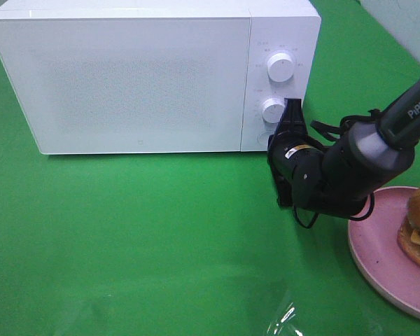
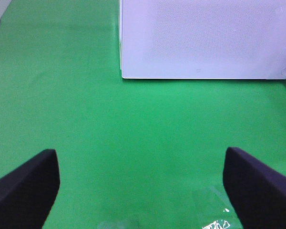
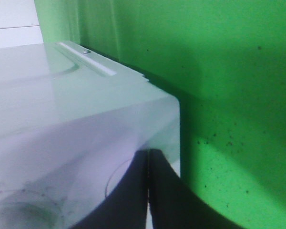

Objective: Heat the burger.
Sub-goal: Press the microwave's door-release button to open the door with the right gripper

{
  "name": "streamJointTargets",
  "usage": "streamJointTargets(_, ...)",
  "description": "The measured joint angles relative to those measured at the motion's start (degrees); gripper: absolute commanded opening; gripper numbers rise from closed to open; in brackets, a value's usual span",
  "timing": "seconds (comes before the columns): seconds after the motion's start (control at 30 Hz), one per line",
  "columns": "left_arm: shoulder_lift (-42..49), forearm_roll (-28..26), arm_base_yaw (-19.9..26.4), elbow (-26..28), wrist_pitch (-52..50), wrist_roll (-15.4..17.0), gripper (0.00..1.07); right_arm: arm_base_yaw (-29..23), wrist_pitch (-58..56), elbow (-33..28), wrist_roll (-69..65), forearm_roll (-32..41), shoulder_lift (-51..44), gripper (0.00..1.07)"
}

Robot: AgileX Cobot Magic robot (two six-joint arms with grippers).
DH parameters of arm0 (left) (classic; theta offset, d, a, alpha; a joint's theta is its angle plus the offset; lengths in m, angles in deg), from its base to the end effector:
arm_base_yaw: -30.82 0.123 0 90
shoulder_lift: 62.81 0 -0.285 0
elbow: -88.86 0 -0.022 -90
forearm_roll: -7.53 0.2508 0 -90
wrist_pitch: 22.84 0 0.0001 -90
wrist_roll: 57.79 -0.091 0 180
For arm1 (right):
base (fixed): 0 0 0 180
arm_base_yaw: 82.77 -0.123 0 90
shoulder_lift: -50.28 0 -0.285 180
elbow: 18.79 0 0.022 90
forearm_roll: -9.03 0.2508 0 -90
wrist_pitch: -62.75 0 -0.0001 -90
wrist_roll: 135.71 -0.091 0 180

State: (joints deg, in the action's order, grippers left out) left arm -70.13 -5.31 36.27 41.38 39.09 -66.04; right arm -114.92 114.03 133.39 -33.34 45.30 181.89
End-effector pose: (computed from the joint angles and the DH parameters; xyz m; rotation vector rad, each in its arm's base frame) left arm -0.0086 -0.0188 0.2825 0.0659 2.0181 -0.1161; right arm 0.3369 0.1622 0.0757 1.4609 1.5103 1.0397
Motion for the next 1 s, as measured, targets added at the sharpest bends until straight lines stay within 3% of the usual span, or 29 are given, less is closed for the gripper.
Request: streamJointTargets(1.0,0.0,0.0,0.0,0.0,0.0,0.0,0.85,-0.5,0.7,1.8,-4.9,0.1,0.0,0.00)
